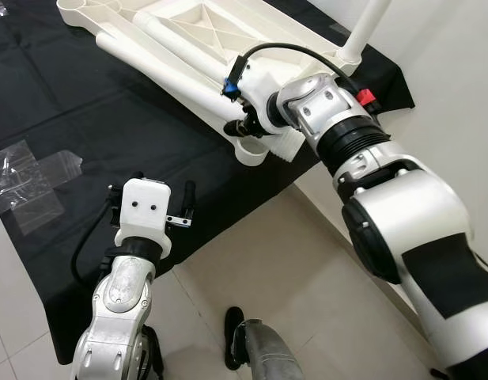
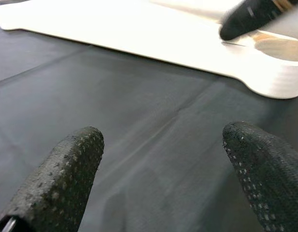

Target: Building children table

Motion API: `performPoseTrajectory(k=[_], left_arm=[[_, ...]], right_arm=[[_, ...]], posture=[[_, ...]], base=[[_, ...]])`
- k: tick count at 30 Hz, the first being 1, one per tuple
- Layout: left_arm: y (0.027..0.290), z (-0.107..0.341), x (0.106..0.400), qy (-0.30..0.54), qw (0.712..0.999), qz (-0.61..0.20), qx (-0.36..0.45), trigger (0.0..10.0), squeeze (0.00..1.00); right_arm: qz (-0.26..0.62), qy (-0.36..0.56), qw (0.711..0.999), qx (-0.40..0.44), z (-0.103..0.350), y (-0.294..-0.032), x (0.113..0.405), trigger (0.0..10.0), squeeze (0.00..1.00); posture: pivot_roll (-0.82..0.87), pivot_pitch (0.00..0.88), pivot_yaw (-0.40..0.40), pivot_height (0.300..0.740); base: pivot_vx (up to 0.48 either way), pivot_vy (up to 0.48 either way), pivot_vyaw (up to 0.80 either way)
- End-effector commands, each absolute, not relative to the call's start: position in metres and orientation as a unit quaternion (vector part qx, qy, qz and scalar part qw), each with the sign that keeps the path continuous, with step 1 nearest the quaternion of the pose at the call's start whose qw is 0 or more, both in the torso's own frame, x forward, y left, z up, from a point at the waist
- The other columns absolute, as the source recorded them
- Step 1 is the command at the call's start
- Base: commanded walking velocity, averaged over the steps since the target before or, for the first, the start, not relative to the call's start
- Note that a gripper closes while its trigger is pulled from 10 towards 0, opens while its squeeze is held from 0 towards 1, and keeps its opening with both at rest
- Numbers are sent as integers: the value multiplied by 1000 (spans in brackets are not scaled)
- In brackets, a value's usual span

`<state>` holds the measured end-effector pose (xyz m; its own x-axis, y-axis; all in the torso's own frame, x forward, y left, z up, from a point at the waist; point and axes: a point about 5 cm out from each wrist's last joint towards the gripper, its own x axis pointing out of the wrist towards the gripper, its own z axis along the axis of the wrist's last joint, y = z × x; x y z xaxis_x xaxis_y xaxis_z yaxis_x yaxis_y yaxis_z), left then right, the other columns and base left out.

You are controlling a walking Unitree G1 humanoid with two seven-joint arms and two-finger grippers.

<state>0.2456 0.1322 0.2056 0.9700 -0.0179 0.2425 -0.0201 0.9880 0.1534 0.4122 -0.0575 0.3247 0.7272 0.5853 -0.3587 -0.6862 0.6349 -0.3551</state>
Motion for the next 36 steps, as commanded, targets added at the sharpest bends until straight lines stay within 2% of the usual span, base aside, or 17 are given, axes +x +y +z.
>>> performPoseTrajectory(k=[1,7,13,14,16,21,25,27,33,36], left_arm=[[132,203,245,-119,989,-1,83,10000,0],[137,206,249,-121,990,0,76,10000,0],[135,209,254,-124,990,-13,64,10000,0],[134,215,257,-129,990,-26,50,10000,0],[132,228,263,-142,988,-53,15,10000,0],[130,245,268,-161,982,-100,-11,10000,0],[127,260,270,-177,975,-134,-29,10000,0],[126,281,273,-203,964,-163,-59,10000,0],[124,297,273,-220,952,-197,-87,10000,0],[124,310,276,-218,937,-237,-132,10000,0]], right_arm=[[376,63,902,-203,343,-48,409,0,0],[410,-4,898,-161,396,-53,398,0,0],[442,-23,888,-122,413,-59,392,0,0],[469,-37,877,-101,416,-63,389,0,0],[513,-74,853,-64,414,-70,385,0,0],[542,-114,832,-10,397,-79,384,0,0],[536,-123,835,26,382,-84,384,0,0],[521,-133,841,52,362,-85,384,0,0],[514,-138,844,66,346,-85,383,0,0],[502,-149,847,84,324,-83,376,0,0]], posture=[[-64,257,-181,740],[-51,234,-163,740],[-35,211,-152,740],[-23,197,-147,740],[-7,174,-140,740],[15,144,-120,740],[29,122,-108,740],[37,107,-102,740],[40,95,-94,740],[47,83,-94,740]], base=[[0,0,0],[0,0,0],[0,0,0],[0,0,0],[0,0,0],[0,0,0],[0,0,0],[0,0,0],[0,0,0],[0,0,0]])
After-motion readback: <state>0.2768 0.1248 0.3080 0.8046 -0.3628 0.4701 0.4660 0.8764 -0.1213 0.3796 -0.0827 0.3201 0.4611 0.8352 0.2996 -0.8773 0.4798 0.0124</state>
